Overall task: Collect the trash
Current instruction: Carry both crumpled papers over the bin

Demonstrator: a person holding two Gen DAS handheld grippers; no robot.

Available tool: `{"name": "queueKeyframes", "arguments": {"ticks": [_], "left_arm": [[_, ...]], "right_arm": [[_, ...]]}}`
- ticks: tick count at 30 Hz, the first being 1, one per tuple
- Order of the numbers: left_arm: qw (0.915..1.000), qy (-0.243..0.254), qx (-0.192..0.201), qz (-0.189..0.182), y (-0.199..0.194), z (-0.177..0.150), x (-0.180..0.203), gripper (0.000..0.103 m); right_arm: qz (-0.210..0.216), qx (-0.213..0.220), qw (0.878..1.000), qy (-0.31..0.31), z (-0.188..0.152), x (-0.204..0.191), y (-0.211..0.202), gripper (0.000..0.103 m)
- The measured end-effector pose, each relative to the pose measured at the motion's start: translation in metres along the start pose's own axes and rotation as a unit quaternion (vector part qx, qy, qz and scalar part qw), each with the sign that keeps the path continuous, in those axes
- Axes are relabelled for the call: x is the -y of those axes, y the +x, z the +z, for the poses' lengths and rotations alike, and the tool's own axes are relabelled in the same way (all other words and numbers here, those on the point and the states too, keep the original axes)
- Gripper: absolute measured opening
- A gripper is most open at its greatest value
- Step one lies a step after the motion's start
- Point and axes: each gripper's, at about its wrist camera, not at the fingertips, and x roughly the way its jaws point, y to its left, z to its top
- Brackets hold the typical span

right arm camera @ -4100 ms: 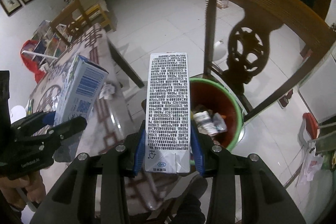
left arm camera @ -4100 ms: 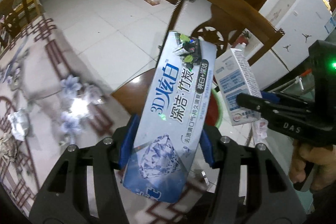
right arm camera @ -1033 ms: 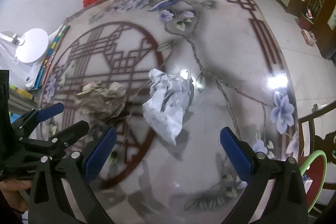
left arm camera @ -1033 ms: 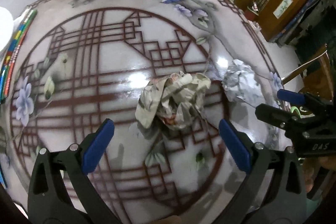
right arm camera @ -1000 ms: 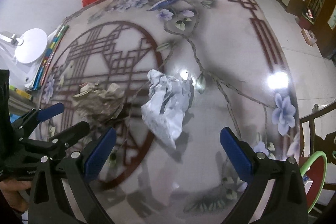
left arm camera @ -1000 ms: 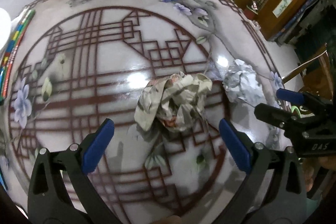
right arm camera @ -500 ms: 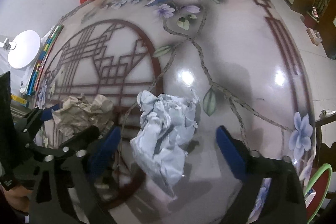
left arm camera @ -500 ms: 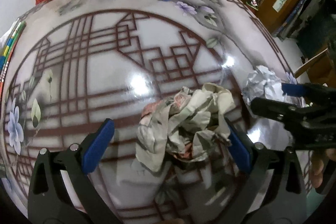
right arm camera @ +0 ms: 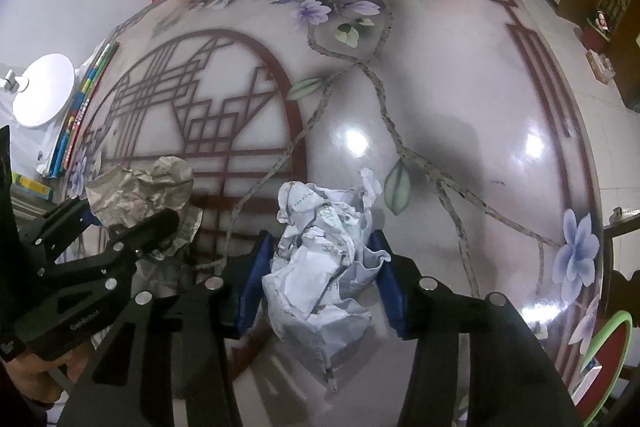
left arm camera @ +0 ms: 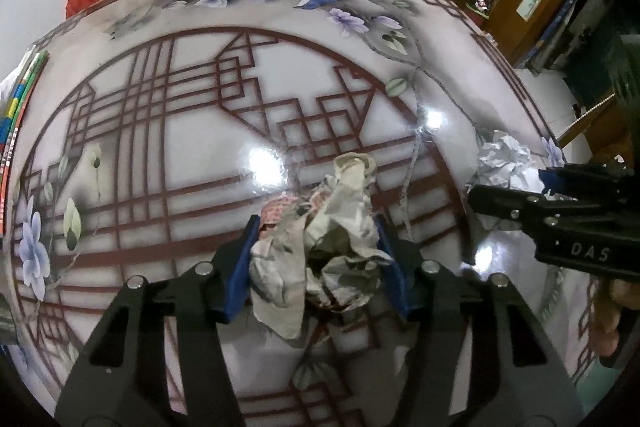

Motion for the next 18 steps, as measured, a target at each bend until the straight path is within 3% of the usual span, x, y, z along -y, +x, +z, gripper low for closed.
{"name": "queueKeyframes", "arguments": {"ticks": [10, 18], "left_arm": [[0.9999, 0.001, 0.013, 0.006, -0.041, -0.010, 0.014, 0.052], [0.9996, -0.001, 0.028, 0.004, -0.084, -0.018, 0.045, 0.053]], "right_arm": [[0.007, 0.027, 1.000, 0.005, -0.022, 0.003, -0.053, 0.048], [0.007, 0.045, 0.999, 0.016, -0.052, 0.019, -0.099, 0.048]]}}
